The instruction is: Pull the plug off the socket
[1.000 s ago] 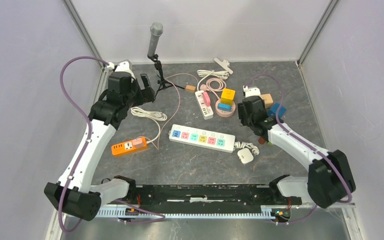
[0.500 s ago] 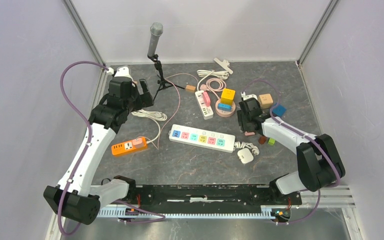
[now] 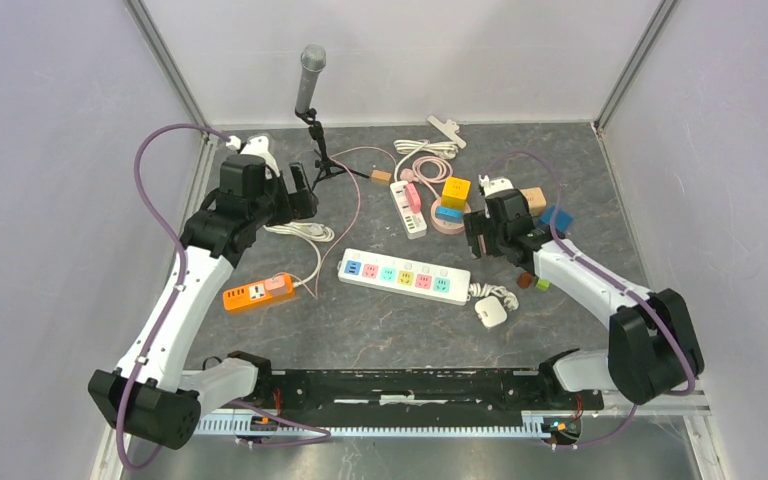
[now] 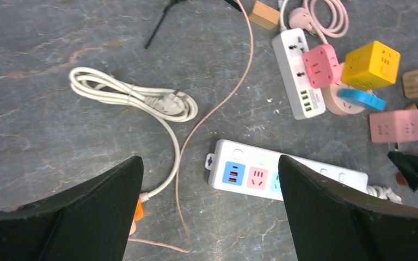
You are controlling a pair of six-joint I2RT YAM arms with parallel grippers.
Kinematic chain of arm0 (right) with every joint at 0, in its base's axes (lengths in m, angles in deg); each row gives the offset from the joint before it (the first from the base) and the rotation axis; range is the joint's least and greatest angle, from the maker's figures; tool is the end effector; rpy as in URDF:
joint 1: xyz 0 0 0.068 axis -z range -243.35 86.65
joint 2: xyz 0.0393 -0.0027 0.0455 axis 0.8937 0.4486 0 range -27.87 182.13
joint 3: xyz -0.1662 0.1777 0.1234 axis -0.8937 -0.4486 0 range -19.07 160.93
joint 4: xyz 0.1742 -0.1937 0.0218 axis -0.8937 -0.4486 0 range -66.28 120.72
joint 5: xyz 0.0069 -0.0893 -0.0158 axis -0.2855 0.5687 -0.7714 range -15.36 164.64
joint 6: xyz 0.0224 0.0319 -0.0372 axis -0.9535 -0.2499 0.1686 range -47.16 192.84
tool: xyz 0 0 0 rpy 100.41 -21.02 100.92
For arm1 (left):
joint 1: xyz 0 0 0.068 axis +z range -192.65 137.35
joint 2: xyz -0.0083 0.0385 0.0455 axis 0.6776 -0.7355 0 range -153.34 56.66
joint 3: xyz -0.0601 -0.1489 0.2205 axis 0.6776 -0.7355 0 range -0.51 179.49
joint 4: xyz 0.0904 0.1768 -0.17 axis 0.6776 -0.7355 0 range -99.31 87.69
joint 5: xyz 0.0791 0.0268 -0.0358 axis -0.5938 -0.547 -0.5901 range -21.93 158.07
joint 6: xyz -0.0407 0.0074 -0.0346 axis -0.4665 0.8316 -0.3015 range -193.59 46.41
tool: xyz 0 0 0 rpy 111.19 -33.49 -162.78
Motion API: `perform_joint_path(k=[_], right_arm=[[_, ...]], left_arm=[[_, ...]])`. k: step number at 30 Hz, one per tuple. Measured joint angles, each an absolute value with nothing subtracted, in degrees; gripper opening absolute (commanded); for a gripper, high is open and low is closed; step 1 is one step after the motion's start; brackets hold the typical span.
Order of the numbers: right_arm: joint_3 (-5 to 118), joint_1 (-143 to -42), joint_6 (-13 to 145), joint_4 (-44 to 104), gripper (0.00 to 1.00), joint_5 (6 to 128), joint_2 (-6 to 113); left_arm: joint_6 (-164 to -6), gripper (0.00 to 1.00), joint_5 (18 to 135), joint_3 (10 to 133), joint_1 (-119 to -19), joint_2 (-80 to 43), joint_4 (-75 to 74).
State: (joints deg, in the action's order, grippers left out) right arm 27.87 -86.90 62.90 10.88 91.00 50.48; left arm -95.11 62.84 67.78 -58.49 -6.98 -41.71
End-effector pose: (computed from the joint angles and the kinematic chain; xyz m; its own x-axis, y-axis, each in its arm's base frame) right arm 0.2560 0.1006 0.2113 -0.7424 -0.1430 -0.6545 -0.0950 0.9895 -0.1085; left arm 0.2240 -0.0601 0.3673 -0.5834 -0.2141 -0.7834 -0.0153 0.9673 -0.2530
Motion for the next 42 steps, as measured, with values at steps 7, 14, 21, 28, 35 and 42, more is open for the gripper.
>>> perform_joint_path(k=[7,14,21,28,35,42], right_arm=[[28.1,-86.8,70.4,19.6,0.96,76.2,45.5],[35.8,-86.9,76.0,24.3,0.69,64.8,53.6],[42.7,-86.9,80.4,24.5,0.57,61.9,64.7],[48.4,-86.9,86.6,21.7,0.53,61.4,71.7],[50.6,-86.9,94.1,17.9,0.49,62.1,74.3],[50.5,-87.2,98.8,15.1,0.23,64.4,74.3]], left_arm=[[-95.2,1.0,76.1,63.4,-58.5,-6.8,-35.7],[-99.7,0.97,91.3,58.2,-58.7,-7.7,-24.7],[-105.8,0.9,95.2,56.8,-59.9,-14.3,-17.5],[-108.7,0.85,95.2,56.8,-60.5,-21.4,-15.5],[-110.7,0.85,94.9,56.9,-61.4,-27.5,-15.4],[-113.0,0.8,93.5,58.5,-63.4,-30.7,-15.9]])
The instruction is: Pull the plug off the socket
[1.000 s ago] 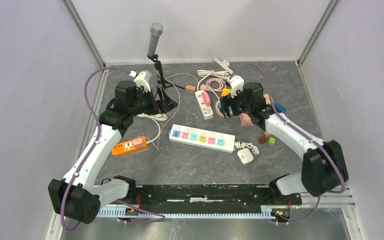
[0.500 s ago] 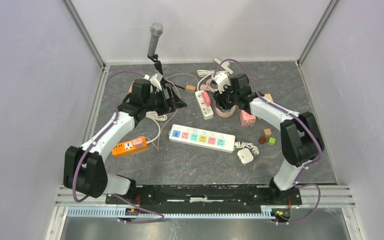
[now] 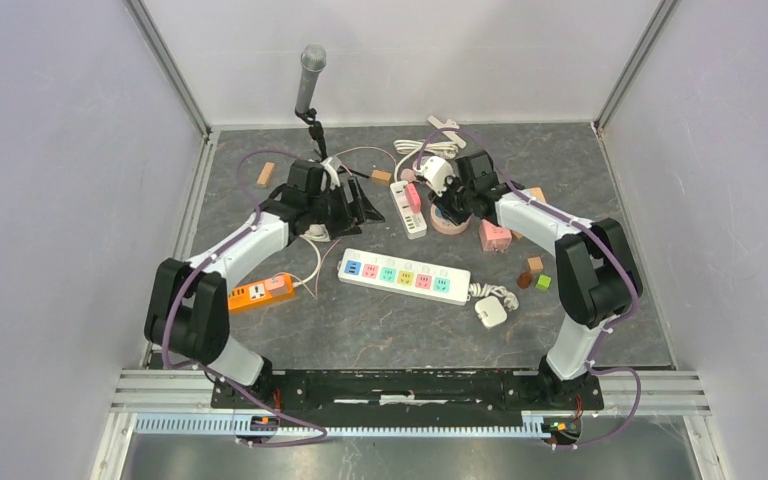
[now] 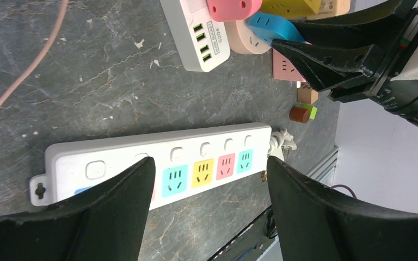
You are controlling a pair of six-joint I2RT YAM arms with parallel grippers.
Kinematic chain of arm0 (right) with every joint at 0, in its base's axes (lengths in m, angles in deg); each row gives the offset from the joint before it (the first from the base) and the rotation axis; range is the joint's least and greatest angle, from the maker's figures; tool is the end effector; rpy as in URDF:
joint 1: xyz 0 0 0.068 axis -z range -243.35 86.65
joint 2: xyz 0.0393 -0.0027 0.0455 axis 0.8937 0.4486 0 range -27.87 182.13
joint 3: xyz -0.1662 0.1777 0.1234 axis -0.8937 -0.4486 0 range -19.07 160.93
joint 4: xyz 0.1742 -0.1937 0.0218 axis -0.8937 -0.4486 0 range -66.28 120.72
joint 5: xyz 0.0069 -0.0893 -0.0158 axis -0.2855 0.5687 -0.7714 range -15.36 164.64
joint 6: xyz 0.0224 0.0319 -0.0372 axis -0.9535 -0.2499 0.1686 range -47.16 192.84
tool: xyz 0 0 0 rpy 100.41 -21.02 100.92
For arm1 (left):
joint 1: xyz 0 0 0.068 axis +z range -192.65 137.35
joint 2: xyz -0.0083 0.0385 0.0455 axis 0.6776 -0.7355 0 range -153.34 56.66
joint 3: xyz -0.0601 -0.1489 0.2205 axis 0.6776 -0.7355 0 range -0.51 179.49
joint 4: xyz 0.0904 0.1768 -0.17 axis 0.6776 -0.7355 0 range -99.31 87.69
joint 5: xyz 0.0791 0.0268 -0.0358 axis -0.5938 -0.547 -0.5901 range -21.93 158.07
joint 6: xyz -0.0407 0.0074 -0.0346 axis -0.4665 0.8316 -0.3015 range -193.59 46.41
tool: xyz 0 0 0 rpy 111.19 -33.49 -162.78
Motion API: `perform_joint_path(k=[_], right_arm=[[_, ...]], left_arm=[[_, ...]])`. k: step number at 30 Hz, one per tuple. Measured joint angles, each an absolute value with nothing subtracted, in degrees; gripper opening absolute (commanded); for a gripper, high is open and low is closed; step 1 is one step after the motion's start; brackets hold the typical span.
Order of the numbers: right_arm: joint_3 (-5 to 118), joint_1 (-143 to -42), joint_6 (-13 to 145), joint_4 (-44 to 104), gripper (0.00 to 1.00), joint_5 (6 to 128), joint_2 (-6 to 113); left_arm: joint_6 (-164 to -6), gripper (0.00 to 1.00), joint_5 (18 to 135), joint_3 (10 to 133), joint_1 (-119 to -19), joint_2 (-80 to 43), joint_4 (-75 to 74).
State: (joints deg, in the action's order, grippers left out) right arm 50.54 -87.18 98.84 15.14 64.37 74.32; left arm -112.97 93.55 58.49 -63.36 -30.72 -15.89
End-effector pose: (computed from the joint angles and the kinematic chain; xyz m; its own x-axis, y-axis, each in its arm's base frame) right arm 0.3517 0.1623 0.2090 -0.3905 -0.6441 -0.6577 -0.7538 0.6339 -0.1732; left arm 0.3040 -0.1312 0.2426 -0.8758 -0.2811 -0.3923 0.0813 0.7153 -0.6941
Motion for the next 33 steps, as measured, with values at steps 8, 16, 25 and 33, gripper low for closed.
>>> perform_joint_path(k=[8,16,25,33], right_arm=[[50.5,-88.1,95.7,15.5,0.02,63.3,74.2],[49.6,-89.5,85.2,15.1,0.0,62.5,73.1],[49.0,-89.6,79.0,15.2,0.0,63.0,72.6],[46.8,-89.6,76.5,16.8,0.0,62.8,71.2]], left_arm=[[-115.9,0.72,89.4,62.3,-68.5,-35.9,-15.8],[-119.0,0.56,84.0,66.7,-75.1,-44.1,-13.1],[-121.4,0.44,76.7,69.7,-81.0,-51.3,-9.8],[-122.1,0.43,71.1,73.7,-82.2,-56.5,-8.6]])
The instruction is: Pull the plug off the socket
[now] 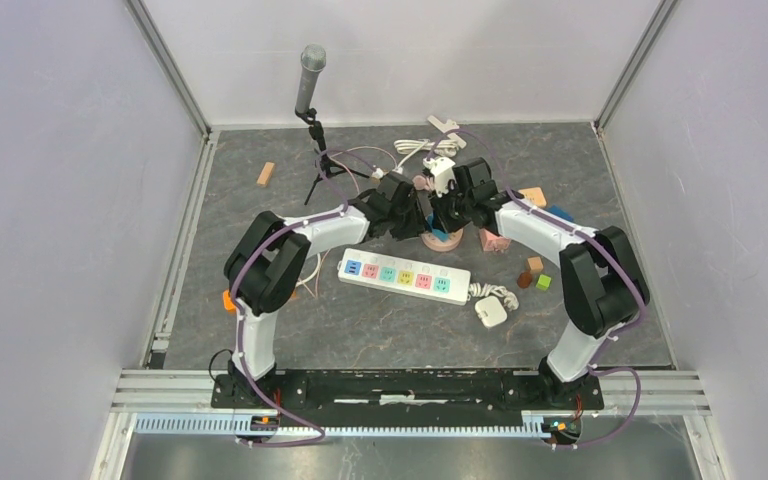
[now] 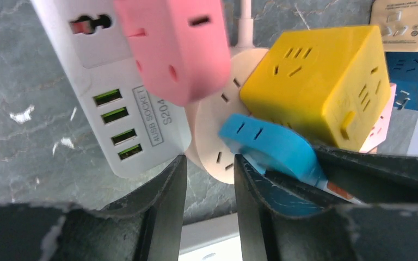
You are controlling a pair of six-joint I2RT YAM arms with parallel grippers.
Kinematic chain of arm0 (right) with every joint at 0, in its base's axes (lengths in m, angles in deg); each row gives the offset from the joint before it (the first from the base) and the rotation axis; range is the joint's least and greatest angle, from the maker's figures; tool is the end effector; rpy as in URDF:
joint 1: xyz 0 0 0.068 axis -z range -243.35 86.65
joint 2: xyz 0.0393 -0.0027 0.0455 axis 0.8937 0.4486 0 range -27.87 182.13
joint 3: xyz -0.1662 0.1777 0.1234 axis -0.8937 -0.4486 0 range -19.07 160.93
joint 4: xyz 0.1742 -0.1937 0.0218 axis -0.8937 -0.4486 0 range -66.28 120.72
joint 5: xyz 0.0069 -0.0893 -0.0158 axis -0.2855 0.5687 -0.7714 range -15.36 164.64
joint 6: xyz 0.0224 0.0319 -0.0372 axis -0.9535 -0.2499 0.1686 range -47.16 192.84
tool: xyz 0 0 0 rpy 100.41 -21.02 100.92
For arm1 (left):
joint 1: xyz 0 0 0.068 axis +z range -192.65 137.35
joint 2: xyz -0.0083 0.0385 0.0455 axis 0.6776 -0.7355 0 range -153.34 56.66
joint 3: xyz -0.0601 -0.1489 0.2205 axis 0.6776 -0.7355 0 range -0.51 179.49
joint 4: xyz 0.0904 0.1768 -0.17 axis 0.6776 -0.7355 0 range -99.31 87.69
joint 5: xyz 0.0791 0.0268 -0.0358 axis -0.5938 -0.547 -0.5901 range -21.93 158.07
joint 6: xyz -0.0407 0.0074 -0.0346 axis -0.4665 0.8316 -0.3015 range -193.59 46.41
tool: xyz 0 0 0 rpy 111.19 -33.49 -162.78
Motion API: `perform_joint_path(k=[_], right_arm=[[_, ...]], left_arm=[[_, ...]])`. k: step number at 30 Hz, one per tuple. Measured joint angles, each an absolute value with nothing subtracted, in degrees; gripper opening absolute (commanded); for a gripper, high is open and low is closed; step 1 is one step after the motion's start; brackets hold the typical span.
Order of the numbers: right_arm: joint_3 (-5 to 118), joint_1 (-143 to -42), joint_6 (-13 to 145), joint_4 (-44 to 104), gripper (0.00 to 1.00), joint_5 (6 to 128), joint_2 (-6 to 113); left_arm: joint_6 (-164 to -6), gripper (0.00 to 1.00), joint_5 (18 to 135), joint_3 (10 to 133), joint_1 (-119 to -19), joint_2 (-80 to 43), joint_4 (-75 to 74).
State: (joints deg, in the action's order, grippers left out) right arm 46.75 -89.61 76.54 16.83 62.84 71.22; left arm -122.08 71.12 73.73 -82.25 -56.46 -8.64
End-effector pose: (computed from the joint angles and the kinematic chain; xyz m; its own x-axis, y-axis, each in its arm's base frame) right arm 0.3318 0.1718 0.2102 -0.6202 -0.3765 -0.6882 -0.5991 0.7937 0.1056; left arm 0.3295 -0.2748 0.1715 -0.8607 -0.2584 -0.4387 0.0315 0.8329 -0.5525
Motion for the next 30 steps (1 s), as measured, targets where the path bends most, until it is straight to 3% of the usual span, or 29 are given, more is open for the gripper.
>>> perform_joint_path(k=[9,30], right_arm=[[44.7,-89.5,75.7,17.8,0.0,62.9,69.6],[44.0,-90.7,74.9,18.2,0.0,65.3,69.1]], left_arm=[[-122.0,0.32,69.0,76.9,-83.6,-59.9,-9.6],[-121.9,0.25,68.4,74.1,-84.7,-59.4,-5.2]])
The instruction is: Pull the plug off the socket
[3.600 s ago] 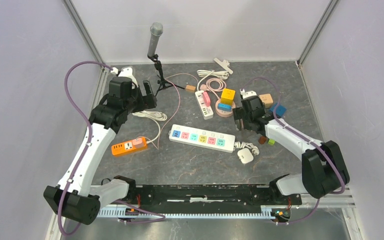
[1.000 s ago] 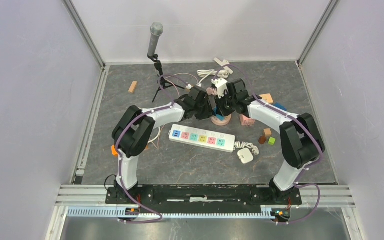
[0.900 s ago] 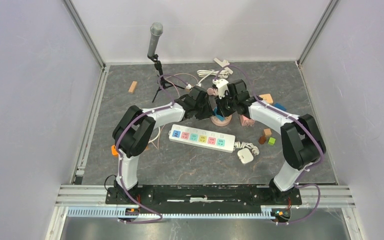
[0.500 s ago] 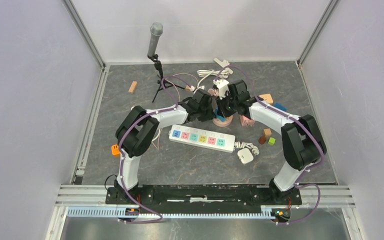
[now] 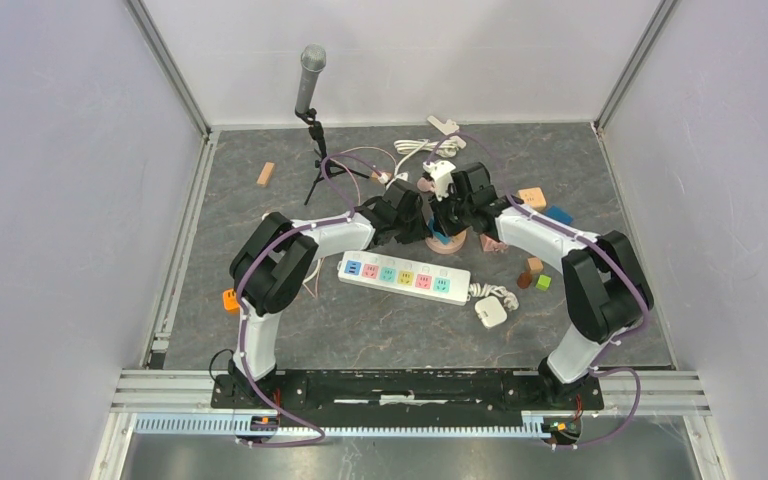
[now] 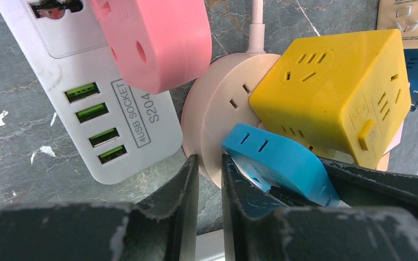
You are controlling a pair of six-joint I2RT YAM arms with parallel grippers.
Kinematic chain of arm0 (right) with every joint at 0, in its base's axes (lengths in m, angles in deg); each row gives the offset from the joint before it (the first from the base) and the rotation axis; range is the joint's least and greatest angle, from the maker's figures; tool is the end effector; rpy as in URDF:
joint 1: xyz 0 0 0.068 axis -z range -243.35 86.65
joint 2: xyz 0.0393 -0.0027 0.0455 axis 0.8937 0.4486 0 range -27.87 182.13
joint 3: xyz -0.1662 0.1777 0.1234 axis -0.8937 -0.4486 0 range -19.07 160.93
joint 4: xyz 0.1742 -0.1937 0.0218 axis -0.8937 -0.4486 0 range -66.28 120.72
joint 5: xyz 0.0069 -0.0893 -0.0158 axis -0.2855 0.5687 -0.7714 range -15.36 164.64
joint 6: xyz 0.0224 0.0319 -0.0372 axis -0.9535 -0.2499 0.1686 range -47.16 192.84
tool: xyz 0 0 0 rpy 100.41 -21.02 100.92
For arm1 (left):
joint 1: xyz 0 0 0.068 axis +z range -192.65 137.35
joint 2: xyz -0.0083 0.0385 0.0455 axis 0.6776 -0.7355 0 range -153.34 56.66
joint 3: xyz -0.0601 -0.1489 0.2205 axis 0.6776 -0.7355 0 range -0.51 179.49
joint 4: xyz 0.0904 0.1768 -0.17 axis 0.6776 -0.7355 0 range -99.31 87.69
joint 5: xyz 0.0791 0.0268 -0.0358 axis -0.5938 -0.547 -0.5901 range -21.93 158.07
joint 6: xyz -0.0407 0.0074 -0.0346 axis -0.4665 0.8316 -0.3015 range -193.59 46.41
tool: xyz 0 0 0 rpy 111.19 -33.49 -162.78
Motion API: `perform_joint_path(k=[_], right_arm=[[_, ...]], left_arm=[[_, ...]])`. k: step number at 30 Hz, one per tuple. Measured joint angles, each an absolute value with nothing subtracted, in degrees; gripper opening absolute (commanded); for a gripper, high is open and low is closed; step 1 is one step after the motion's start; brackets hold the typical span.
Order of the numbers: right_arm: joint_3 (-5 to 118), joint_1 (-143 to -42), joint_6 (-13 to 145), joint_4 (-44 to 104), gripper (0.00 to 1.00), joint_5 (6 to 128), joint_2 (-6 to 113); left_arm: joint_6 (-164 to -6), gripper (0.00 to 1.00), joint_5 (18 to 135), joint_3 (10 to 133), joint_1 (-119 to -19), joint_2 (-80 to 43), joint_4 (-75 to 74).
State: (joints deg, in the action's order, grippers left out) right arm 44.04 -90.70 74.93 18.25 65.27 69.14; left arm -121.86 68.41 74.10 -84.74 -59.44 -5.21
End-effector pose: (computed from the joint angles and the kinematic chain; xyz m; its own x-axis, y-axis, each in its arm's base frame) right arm 0.3210 0.1726 0.2098 -0.6223 -0.3625 -0.6938 -0.5761 0.8121 0.0925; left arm 0.3247 -0.2934 0.1566 -0.8481 -0.2395 -0.4726 0.0609 0.8420 -0.5360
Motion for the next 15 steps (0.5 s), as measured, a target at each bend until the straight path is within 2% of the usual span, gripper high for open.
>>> perform_joint_path(k=[15], right_arm=[[43.7,-91.0,75.0,16.8,0.0,67.1,68.1]], left_arm=[[-122.1,0.24,70.3,74.1,-84.8,-59.7,-4.7]])
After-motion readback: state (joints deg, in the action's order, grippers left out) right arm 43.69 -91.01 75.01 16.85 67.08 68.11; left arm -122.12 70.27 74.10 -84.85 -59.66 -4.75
